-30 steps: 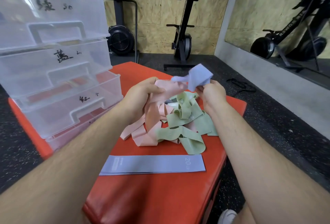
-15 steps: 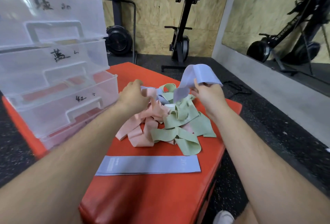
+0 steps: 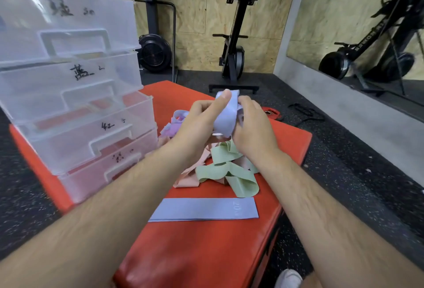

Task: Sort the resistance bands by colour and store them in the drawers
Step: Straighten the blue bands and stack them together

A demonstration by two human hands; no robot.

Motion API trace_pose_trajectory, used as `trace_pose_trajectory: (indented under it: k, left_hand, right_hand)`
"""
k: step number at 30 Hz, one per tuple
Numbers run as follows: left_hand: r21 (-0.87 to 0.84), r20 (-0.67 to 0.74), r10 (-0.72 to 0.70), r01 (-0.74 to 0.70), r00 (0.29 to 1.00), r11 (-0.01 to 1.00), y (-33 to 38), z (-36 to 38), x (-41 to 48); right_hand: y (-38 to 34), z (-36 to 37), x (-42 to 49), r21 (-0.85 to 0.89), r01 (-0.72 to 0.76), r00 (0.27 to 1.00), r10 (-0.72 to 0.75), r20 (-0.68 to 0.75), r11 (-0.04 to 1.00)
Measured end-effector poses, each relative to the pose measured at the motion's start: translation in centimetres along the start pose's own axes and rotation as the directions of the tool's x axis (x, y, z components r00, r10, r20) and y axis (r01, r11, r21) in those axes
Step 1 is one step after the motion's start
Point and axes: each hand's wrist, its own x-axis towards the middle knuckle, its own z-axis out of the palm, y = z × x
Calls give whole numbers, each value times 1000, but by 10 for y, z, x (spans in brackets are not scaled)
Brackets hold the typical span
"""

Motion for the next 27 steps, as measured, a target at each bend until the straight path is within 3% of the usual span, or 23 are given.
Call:
trace_pose_trajectory:
  k: [3,6,9,11,14,17,19,23,27]
  left_hand:
    - [-116,7,51,-50,999,992,3,-13,-3]
    - [235,-62,180,-161,982,959,5,-34,-4]
    - [543,-21,248,-198,968,816,10,-54,-9]
    - [649,23,228,-188,973,737,14,-62,-14]
    - [664,100,161,-187,982,724,17,-69,-21]
    - [587,180,62,-158,982,794,22,-80,-27]
    - [526,207,11,-121,978,842,23,-92,-29]
    - [453,133,70,-123,989,883,22,-109,-29]
    - [525,19,152,-139,988,840,22,-122,-34]
  right_hand:
    - [-7,-1,-10,22,66,997,-67,40,998]
    - [-6,-3,-17,18,74,986,-76,150,997]
    - [-6,-8,-23,-43,19,984,-11,180,999]
    - [-11,-9,-22,-47,34,990,-27,136,998]
    - [-26,-3,-18,252,55,965,-117,237,966]
    - [-36,6,-16,463,-106,869,-145,474,880]
    - [-38,13,-15,469,-148,839,-140,526,871]
    - [-40,24,-12,434,-118,869,-118,480,893]
    - [-42,28,-12,429,-96,876,-129,466,898]
